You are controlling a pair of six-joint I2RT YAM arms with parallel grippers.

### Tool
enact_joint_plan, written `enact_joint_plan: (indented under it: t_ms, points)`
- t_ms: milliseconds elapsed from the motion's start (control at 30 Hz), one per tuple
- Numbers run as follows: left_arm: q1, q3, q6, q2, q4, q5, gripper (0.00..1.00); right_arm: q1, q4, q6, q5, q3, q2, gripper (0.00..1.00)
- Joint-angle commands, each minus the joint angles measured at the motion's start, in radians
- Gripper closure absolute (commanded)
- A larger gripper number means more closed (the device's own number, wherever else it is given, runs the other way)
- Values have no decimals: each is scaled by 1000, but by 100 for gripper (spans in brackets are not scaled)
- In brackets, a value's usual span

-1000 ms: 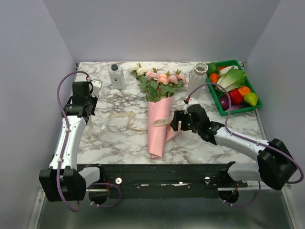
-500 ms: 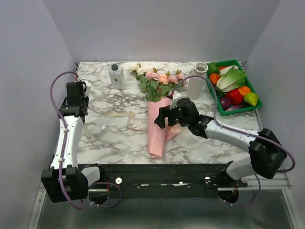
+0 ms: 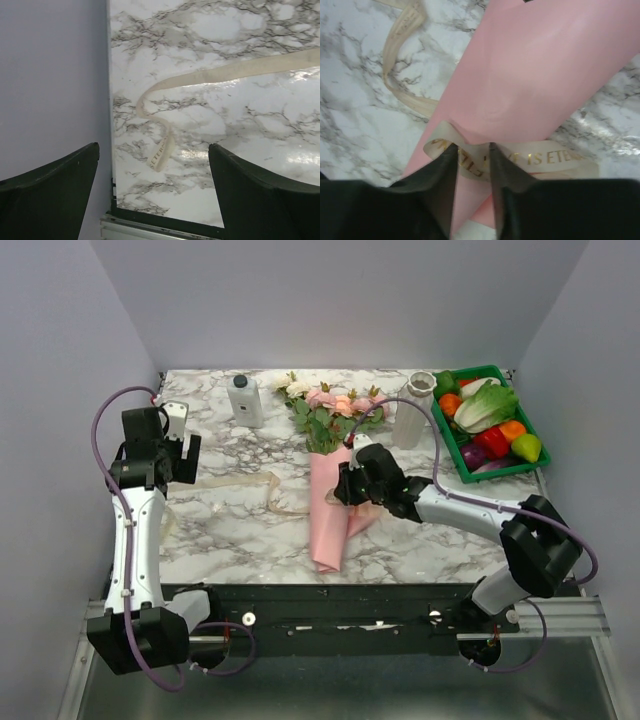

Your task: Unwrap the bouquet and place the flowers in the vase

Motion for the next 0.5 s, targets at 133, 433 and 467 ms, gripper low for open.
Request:
enact_joint_plan:
  t_ms: [133,433,467]
  points:
    - [-35,71,22,-23,-129,317,1,7,-98,33,238,-21,-126,98]
    - [-350,73,-34,73,-31,296,1,-67,-338,167,608,-111,-349,99]
    - [-389,91,-36,118,-23,301,1,-90,-422,236,667,-119,-361,99]
